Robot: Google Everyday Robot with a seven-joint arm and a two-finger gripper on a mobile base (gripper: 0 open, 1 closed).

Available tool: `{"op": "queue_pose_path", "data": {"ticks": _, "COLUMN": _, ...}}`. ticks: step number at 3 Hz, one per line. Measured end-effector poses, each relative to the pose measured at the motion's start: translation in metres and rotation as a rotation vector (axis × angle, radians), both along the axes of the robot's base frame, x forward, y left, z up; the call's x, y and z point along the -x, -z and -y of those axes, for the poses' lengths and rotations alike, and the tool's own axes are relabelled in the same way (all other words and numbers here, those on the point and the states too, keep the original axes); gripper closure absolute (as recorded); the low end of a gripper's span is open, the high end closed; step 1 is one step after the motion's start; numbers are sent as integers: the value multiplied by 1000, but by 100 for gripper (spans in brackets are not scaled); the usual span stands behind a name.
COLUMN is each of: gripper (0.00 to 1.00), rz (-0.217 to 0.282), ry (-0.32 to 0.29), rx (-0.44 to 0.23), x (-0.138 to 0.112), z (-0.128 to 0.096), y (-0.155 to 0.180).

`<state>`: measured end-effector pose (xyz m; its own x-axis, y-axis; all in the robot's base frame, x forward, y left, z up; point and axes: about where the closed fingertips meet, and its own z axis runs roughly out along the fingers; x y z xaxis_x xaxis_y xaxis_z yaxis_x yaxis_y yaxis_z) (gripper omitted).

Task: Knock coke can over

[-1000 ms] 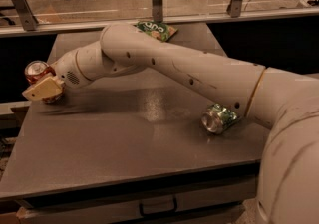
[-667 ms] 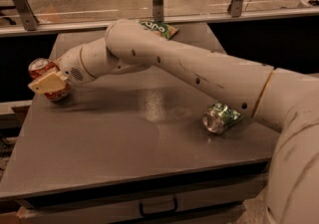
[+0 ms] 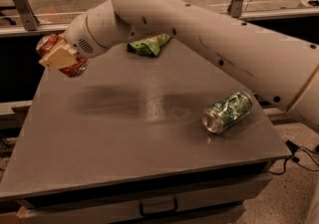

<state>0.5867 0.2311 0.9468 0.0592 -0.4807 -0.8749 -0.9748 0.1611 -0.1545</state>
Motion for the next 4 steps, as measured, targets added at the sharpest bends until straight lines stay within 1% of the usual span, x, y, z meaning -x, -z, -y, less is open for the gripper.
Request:
{"op": "queue_pose_path", "data": {"ticks": 1, "gripper": 100, "rz": 97, "ry": 46, "rx": 184, "x": -18, "z": 35, "y": -40}}
{"op": "queue_pose_path", "data": {"ticks": 2, "gripper": 100, "rz": 162, "ry": 45, "rx": 379, "x": -36, "z": 39, "y": -50}}
{"op": "queue_pose_path", "data": {"ticks": 3, "gripper": 84, "rz": 128, "ry": -48, "rx": 542, "x": -31, "z": 27, "y": -20}}
{"op": "queue_pose_path", "data": {"ticks": 4, "gripper": 60, "rz": 23, "ry": -169, "rx": 703, "x": -12, "z": 22, "y": 33}}
